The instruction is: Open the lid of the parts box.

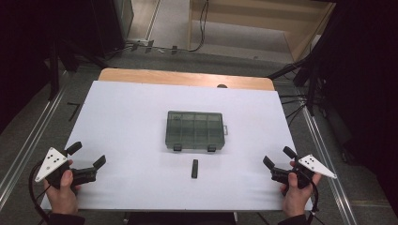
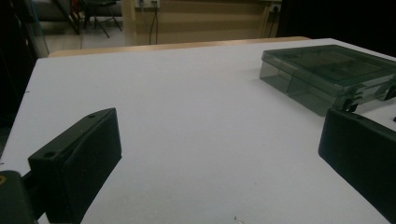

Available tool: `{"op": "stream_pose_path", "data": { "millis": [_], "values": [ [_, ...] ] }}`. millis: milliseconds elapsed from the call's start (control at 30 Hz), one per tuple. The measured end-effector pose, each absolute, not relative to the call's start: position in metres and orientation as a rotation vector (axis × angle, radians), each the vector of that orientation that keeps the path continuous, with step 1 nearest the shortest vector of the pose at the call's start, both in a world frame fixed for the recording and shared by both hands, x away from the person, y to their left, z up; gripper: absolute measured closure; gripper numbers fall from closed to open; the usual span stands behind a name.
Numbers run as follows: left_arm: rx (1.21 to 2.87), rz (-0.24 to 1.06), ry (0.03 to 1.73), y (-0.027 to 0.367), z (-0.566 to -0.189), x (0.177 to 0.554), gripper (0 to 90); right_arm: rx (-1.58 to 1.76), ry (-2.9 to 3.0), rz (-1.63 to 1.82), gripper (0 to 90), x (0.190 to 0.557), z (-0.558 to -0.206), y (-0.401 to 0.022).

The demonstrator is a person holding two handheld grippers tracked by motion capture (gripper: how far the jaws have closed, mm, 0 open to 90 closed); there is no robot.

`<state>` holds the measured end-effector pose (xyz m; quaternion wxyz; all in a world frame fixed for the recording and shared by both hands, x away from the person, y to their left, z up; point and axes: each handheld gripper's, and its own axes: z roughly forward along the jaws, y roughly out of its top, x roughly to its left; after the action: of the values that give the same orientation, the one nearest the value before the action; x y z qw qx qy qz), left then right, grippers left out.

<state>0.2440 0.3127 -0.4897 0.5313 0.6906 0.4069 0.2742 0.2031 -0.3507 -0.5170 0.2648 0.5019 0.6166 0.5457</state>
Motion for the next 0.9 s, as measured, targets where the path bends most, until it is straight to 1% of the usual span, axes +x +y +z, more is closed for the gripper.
{"op": "stream_pose_path", "data": {
  "millis": [233,600,733,900],
  "values": [
    [1.665,0.628,0.945,0.308,-0.489,0.246,0.0,1.342,1.674,1.474,0.0,0.200,-0.516,-0.350],
    [1.686,0.618,0.969,0.298,-0.485,0.246,0.0,1.319,1.706,1.470,0.0,0.201,-0.513,-0.344],
    [1.653,0.585,0.953,0.294,-0.480,0.245,0.0,1.314,1.708,1.473,0.0,0.201,-0.511,-0.342],
    [1.654,0.563,0.938,0.285,-0.475,0.246,0.0,1.294,1.721,1.492,0.0,0.200,-0.503,-0.340]
  ]
}}
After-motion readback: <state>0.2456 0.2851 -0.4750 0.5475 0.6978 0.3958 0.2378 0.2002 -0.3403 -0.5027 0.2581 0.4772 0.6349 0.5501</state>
